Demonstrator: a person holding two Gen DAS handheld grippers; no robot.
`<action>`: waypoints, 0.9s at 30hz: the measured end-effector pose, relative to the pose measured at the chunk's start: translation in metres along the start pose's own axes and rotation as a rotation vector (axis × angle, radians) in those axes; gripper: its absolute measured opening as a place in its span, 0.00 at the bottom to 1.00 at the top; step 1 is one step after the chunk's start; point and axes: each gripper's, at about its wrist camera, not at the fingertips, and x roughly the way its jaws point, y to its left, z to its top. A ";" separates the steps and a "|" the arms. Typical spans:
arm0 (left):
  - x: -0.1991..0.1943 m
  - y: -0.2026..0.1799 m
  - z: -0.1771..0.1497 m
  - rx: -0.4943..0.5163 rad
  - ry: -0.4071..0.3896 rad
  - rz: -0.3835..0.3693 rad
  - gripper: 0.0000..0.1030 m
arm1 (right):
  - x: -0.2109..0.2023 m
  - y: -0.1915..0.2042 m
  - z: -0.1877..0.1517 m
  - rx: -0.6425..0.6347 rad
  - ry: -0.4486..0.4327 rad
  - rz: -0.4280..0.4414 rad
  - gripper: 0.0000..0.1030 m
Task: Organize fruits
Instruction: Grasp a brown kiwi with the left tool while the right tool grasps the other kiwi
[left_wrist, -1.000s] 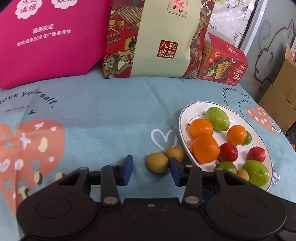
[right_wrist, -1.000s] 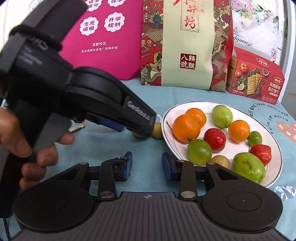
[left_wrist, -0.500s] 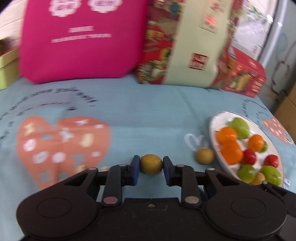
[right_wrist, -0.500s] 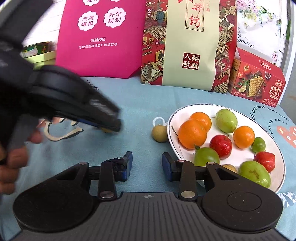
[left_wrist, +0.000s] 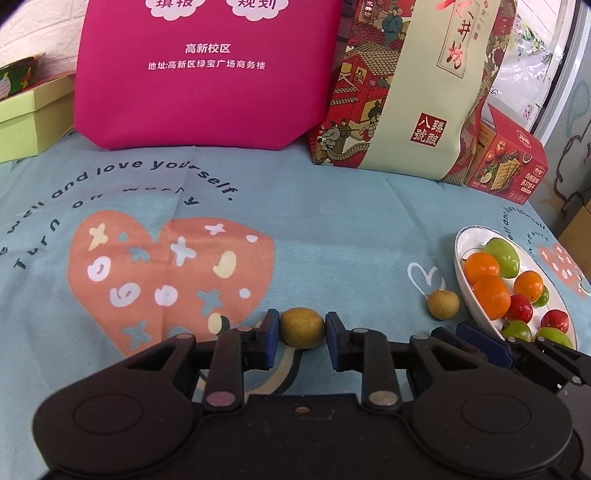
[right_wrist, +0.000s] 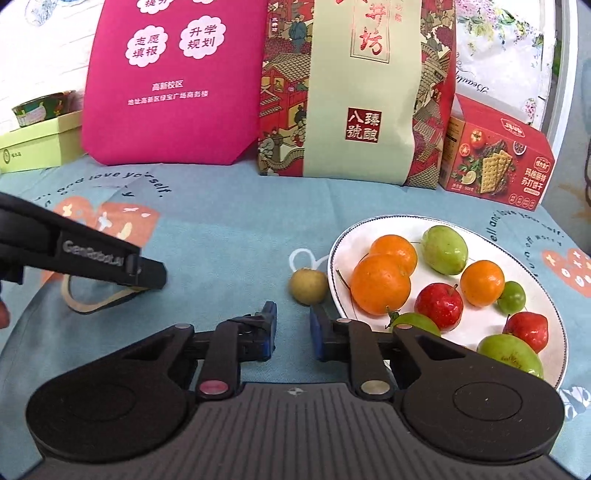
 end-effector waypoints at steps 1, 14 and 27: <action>0.000 0.001 0.000 -0.002 0.000 -0.003 1.00 | 0.002 -0.002 0.001 0.009 0.001 -0.008 0.29; 0.000 -0.001 0.000 0.003 -0.001 0.004 1.00 | 0.015 0.000 0.011 0.017 0.002 0.011 0.41; -0.007 0.004 -0.002 -0.001 -0.002 0.020 1.00 | 0.034 0.011 0.019 -0.013 -0.001 0.049 0.47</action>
